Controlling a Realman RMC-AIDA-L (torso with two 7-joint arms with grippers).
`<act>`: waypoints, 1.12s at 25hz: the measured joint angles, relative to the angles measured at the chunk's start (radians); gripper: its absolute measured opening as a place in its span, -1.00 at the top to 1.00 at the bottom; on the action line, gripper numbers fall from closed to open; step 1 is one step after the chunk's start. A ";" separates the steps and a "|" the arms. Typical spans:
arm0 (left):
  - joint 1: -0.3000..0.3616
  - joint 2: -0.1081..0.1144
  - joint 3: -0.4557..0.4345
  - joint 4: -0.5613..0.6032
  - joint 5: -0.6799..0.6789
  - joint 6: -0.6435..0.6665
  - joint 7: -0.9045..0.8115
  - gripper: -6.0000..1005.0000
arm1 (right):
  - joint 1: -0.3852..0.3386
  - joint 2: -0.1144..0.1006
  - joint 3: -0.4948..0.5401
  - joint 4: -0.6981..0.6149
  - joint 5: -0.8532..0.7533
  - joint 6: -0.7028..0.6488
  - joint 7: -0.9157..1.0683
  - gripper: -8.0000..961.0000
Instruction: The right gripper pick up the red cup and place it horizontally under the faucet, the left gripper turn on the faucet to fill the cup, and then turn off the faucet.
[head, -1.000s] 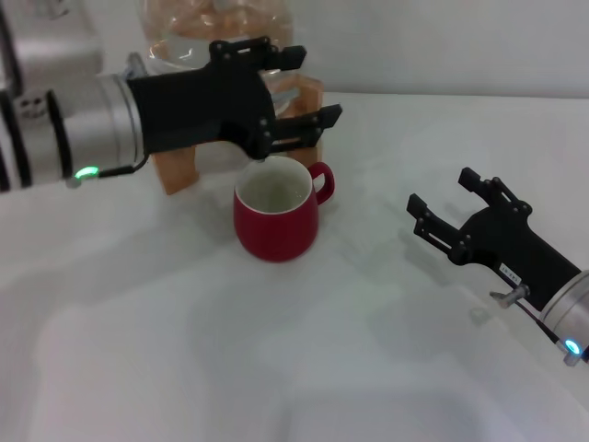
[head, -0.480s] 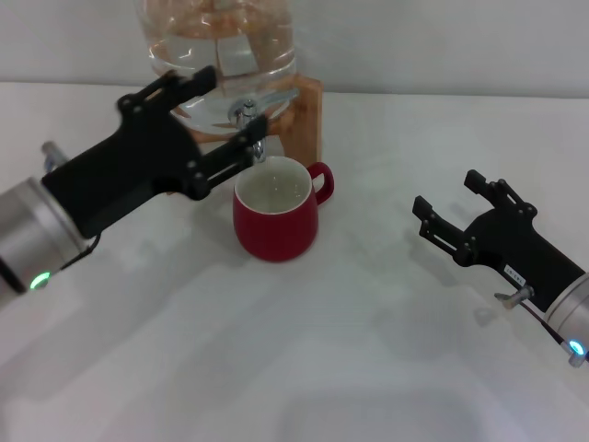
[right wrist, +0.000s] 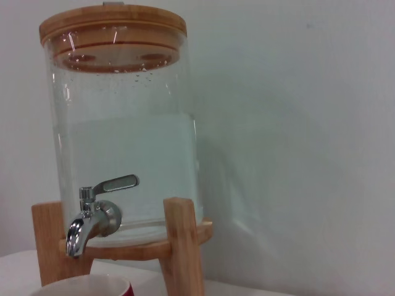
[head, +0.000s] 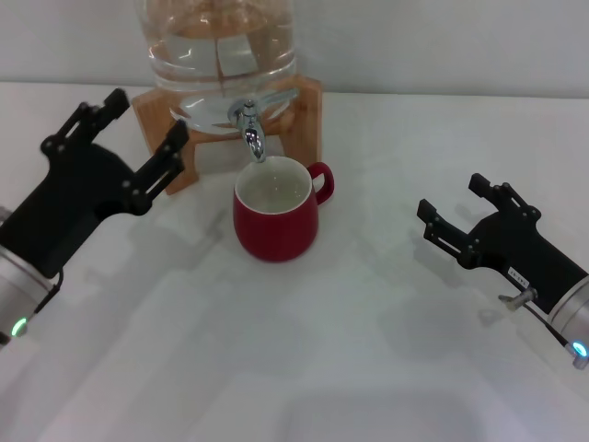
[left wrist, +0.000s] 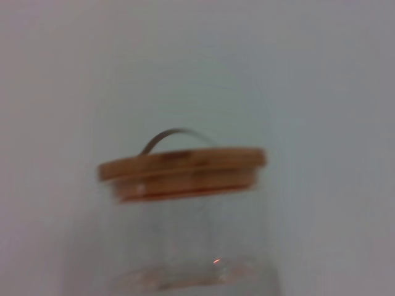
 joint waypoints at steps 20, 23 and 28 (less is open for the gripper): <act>-0.025 -0.002 0.000 -0.281 -0.354 -0.078 0.164 -0.51 | 0.000 0.000 0.000 -0.010 0.000 -0.002 0.001 -0.81; -0.033 -0.002 -0.002 -0.298 -0.355 -0.089 0.164 -0.51 | 0.001 0.000 0.000 -0.010 0.000 -0.002 0.001 -0.81; -0.044 -0.001 -0.003 -0.304 -0.356 -0.092 0.164 -0.51 | 0.001 0.000 0.000 -0.009 0.000 -0.002 0.001 -0.81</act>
